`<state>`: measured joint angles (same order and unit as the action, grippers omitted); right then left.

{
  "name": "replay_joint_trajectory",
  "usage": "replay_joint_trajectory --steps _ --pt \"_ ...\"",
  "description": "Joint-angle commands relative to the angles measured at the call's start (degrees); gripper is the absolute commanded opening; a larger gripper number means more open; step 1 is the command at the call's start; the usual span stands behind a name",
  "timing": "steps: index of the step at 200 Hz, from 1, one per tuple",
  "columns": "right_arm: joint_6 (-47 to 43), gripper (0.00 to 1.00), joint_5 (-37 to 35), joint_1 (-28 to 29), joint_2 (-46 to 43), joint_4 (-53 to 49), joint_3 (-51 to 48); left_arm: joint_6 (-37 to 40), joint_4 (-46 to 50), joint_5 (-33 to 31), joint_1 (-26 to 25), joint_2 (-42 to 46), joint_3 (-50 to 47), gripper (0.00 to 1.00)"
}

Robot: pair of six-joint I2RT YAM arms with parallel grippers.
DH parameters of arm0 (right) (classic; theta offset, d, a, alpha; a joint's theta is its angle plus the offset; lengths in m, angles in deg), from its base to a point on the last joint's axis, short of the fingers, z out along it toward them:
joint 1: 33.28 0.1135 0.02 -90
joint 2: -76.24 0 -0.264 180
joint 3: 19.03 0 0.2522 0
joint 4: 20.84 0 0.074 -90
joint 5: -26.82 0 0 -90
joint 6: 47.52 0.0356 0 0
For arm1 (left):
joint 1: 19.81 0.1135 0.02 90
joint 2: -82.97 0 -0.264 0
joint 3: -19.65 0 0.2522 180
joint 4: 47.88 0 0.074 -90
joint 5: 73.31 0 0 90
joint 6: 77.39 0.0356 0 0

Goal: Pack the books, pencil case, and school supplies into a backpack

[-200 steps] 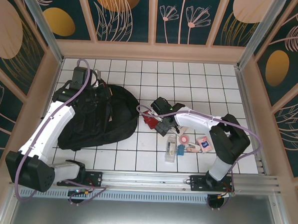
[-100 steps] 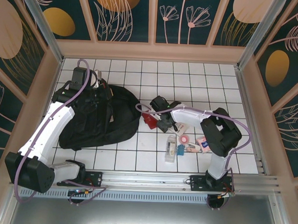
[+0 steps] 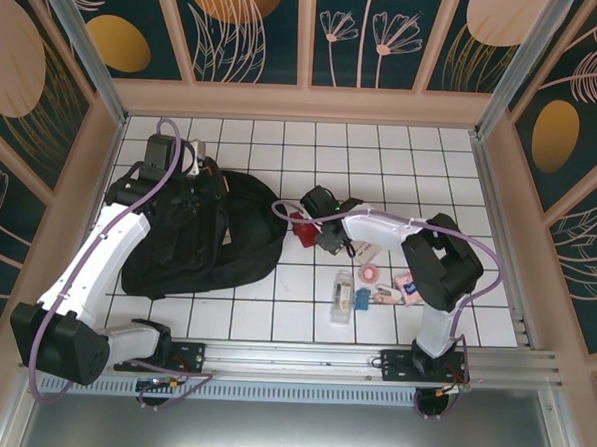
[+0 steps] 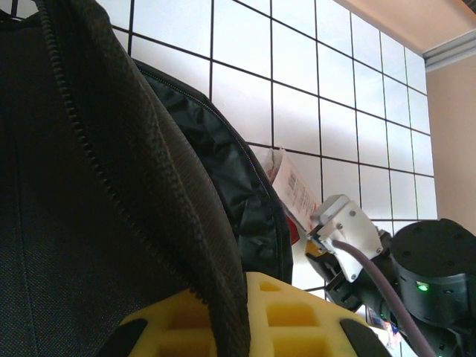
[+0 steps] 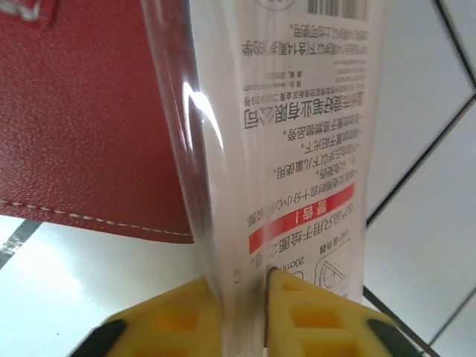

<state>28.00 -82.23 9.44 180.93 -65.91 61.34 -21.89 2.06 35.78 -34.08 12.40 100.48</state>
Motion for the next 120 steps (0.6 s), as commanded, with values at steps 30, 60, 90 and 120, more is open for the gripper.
replay_joint_trajectory --steps 30,60,90,120 --pt "1.1 0.08 -1.2 -1.6 -7.2 -0.6 0.4 0.3 -3.3 1.5 -0.3 0.2 1.5 0.00" --pt "1.8 0.00 -1.5 -3.1 -10.1 1.0 0.4 0.0 -3.1 1.5 -0.4 -0.3 2.8 0.00" --pt "4.0 0.00 -1.2 -4.7 -12.6 2.0 1.6 0.4 -2.9 1.8 -0.3 -0.8 4.4 0.00" --pt "9.6 0.00 3.8 -8.2 -17.4 2.5 3.4 2.1 -3.0 4.0 -0.4 -1.3 6.2 0.00"
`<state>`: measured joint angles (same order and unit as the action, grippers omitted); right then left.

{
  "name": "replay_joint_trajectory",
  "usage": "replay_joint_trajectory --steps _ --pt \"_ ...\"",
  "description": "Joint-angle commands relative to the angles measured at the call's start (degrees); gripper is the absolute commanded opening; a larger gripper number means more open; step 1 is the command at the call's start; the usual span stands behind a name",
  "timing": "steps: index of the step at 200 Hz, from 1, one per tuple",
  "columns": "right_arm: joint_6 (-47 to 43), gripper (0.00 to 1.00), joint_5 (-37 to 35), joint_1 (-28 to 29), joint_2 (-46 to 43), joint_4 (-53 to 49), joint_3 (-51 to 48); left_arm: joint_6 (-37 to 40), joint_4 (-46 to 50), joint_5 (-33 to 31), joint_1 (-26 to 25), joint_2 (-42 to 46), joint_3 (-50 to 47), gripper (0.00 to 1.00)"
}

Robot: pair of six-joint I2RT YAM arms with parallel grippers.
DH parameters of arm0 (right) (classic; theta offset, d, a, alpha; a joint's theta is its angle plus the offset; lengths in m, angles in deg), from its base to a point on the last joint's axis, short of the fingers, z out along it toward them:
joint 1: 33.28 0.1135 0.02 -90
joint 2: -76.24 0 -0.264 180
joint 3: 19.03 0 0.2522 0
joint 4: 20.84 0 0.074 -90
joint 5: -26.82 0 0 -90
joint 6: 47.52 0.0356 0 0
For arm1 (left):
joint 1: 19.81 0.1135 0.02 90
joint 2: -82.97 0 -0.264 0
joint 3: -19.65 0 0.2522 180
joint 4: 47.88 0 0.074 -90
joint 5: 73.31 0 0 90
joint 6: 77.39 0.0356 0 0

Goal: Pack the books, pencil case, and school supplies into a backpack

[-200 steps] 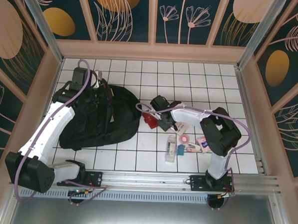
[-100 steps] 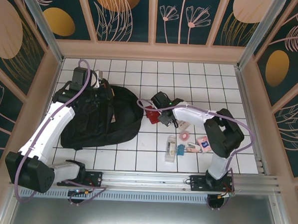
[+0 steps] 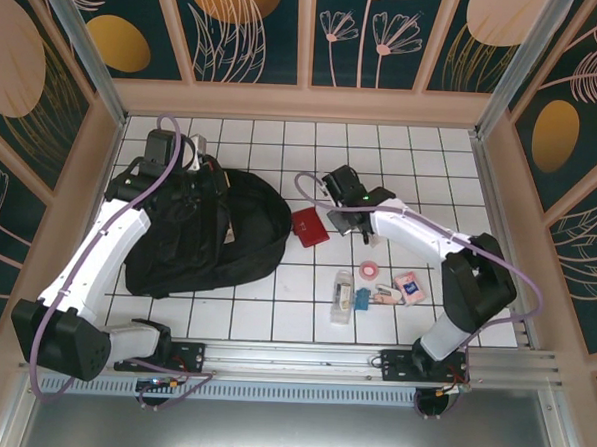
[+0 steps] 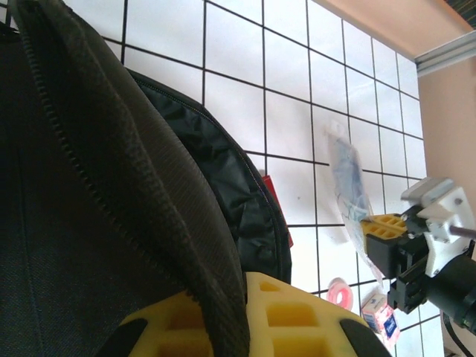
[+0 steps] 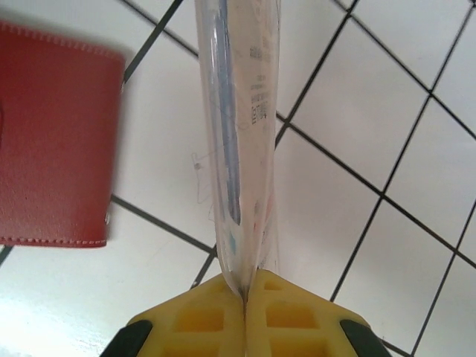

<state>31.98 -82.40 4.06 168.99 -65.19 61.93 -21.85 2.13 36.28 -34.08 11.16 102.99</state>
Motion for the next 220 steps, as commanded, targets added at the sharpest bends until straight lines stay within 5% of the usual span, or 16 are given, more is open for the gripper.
replay_joint_trajectory --steps 1,61,108,142,220 --pt "5.9 0.00 4.6 -3.0 -5.6 1.8 2.9 2.1 -3.0 3.5 -0.4 -0.1 3.8 0.00" --pt "28.2 0.00 43.7 -14.9 -20.6 16.7 -0.5 6.0 -0.7 3.1 -0.5 -1.9 7.6 0.00" --pt "45.3 0.00 64.7 -16.5 -19.4 35.1 -5.0 7.0 -1.3 4.1 -0.4 -1.2 7.9 0.00" --pt "52.9 0.00 67.4 -14.6 -15.9 46.0 -8.8 6.9 -2.3 4.3 -0.4 0.3 7.2 0.00" --pt "58.1 0.00 53.9 -1.2 0.3 60.7 -5.8 5.0 -4.4 7.9 -0.4 1.3 7.1 0.00"
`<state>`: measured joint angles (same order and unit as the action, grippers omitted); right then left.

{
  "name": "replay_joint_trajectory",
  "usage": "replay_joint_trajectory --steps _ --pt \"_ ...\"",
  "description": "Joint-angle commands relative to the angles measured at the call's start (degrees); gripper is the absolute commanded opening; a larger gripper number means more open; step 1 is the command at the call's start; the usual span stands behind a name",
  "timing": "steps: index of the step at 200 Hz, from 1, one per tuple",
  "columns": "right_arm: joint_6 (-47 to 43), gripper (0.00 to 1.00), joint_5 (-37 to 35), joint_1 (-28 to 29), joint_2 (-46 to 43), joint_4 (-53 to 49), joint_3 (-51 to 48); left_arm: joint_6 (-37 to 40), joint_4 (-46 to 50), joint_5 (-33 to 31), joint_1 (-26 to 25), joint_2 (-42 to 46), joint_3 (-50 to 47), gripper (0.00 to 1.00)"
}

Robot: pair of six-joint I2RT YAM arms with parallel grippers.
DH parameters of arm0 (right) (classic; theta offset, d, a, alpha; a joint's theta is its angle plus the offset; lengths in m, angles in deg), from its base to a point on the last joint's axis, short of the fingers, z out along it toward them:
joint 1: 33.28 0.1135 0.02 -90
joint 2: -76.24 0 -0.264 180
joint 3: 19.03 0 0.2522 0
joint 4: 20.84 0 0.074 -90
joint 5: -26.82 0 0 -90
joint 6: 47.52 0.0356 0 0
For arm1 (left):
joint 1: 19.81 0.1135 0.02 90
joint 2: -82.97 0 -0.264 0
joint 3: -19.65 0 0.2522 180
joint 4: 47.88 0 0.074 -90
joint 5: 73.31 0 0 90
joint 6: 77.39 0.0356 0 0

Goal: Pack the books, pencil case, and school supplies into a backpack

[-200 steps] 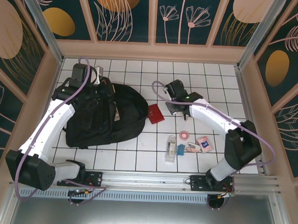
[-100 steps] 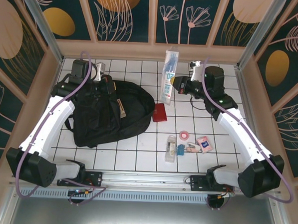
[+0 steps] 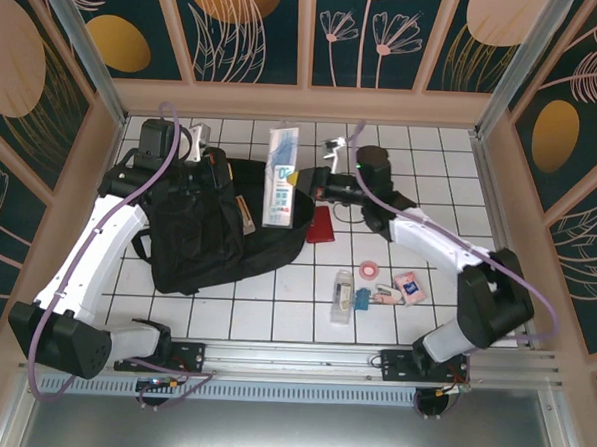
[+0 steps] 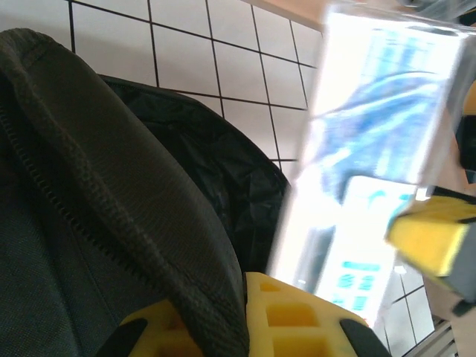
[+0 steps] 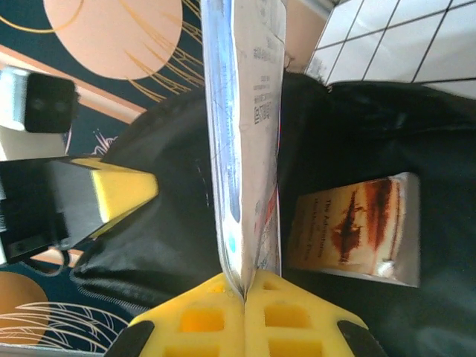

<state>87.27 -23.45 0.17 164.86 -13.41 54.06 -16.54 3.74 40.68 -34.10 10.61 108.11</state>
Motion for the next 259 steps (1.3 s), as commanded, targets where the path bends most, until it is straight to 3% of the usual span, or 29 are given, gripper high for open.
replay_joint_trajectory --steps 1,81,154,172,184,197,211,259 --pt "2.9 0.00 -5.3 2.9 4.7 9.1 2.1 -0.3 -6.0 3.5 -0.4 1.8 2.0 0.00" --pt "8.5 0.00 -23.0 13.5 15.8 18.6 2.1 -3.4 -7.8 3.0 -0.3 0.3 4.1 0.00" --pt "8.9 0.00 -15.5 19.0 28.9 12.6 15.8 -3.8 -9.7 2.8 -0.3 -2.1 6.5 0.00" --pt "5.6 0.01 -12.8 20.2 31.5 6.0 21.1 -3.3 -9.1 2.2 -0.3 -2.5 7.2 0.00" --pt "1.6 0.08 -14.6 21.3 31.7 0.3 23.5 -3.1 -9.0 2.0 -0.2 -2.5 7.4 0.00" --pt "-1.0 0.26 -17.0 21.7 31.0 -3.8 23.9 -2.8 -8.7 1.4 -0.3 -2.3 7.5 0.00" --pt "-3.1 0.38 -20.3 21.4 29.1 -7.0 23.2 -2.3 -8.1 0.8 -0.3 -1.9 7.6 0.00" --pt "-10.2 0.53 -30.3 18.6 17.6 -17.1 19.9 0.4 -5.8 -1.4 -0.1 -0.4 6.4 0.00"
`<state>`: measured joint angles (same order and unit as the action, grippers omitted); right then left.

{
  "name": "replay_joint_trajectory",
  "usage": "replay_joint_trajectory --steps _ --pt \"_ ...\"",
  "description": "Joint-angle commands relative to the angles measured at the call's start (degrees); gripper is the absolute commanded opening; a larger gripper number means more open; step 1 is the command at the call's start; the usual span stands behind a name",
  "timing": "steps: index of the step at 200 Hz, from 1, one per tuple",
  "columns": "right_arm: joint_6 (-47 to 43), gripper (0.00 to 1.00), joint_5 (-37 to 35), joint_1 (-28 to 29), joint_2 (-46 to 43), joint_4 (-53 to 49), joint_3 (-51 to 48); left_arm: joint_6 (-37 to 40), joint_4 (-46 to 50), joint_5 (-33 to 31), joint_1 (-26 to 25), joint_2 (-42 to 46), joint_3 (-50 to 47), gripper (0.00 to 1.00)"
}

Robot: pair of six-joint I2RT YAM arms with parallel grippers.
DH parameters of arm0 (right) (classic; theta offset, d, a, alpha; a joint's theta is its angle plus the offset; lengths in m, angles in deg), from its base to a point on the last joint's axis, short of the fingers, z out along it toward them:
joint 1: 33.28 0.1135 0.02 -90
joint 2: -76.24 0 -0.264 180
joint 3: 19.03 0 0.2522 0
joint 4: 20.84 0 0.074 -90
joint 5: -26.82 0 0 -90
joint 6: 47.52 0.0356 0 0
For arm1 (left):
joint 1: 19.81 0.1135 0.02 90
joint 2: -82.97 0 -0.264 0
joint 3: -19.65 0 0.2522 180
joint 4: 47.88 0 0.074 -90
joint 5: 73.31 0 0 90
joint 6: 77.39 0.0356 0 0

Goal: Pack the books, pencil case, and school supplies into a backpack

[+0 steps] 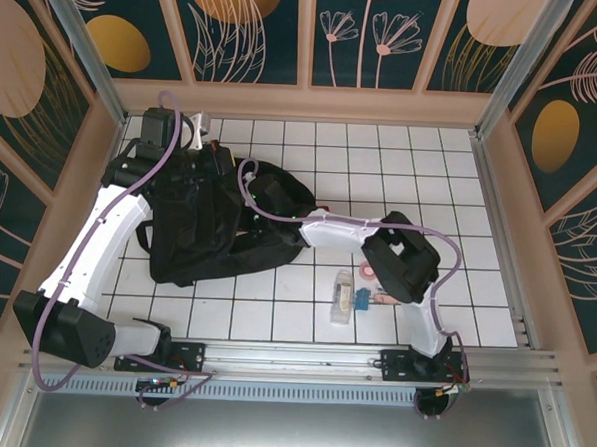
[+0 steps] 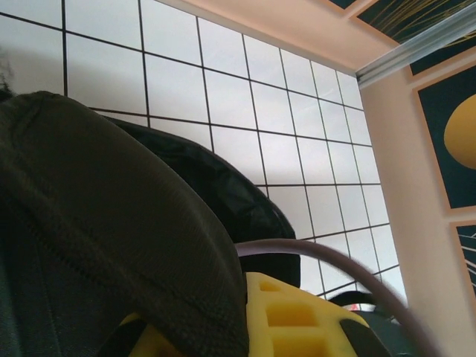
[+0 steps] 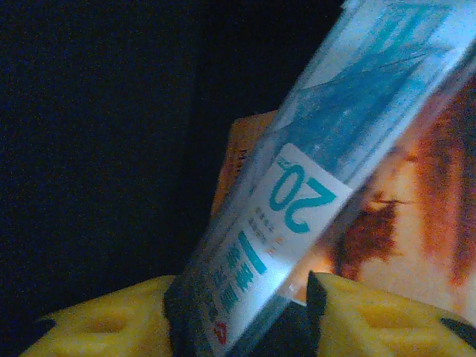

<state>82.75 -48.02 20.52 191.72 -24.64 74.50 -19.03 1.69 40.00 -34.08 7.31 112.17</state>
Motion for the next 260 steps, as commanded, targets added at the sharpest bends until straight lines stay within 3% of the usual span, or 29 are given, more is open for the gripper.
replay_joint_trajectory --steps 1,47,71,89,120,159,210,238,260 --pt "-5.8 0.53 -5.7 -1.9 -9.5 -6.0 -0.5 2.9 -3.7 -0.7 -0.2 2.9 2.2 0.00" --pt "-13.2 0.49 -4.7 -4.2 -17.0 -14.3 -1.4 3.1 -2.9 0.3 -0.2 2.9 0.4 0.00" --pt "-14.8 0.46 0.8 -6.0 -22.0 -15.0 -3.9 2.7 -2.7 -0.1 -0.2 2.3 0.3 0.00" --pt "-16.8 0.47 3.9 -6.4 -27.4 -11.7 -8.8 1.9 -3.1 0.1 -0.2 1.3 0.3 0.00" --pt "-15.8 0.59 7.4 -5.7 -33.7 1.5 -20.5 -1.5 -5.9 2.9 -0.2 -1.2 -0.7 0.00" --pt "-21.2 0.63 0.6 -0.1 -31.3 12.1 -24.2 -6.1 -8.5 3.6 -0.3 -3.4 -2.2 0.00" --pt "-23.8 0.62 -11.4 2.5 -21.4 8.5 -15.9 -9.3 -9.3 3.0 -0.3 -5.1 -3.7 0.00" --pt "-25.1 0.49 -21.4 3.0 -17.7 5.5 -11.5 -9.8 -9.0 2.1 -0.3 -4.9 -3.9 0.00" --pt "-25.5 0.18 -22.9 3.4 -15.9 4.4 -8.3 -10.4 -7.9 0.9 -0.3 -5.2 -3.5 0.04"
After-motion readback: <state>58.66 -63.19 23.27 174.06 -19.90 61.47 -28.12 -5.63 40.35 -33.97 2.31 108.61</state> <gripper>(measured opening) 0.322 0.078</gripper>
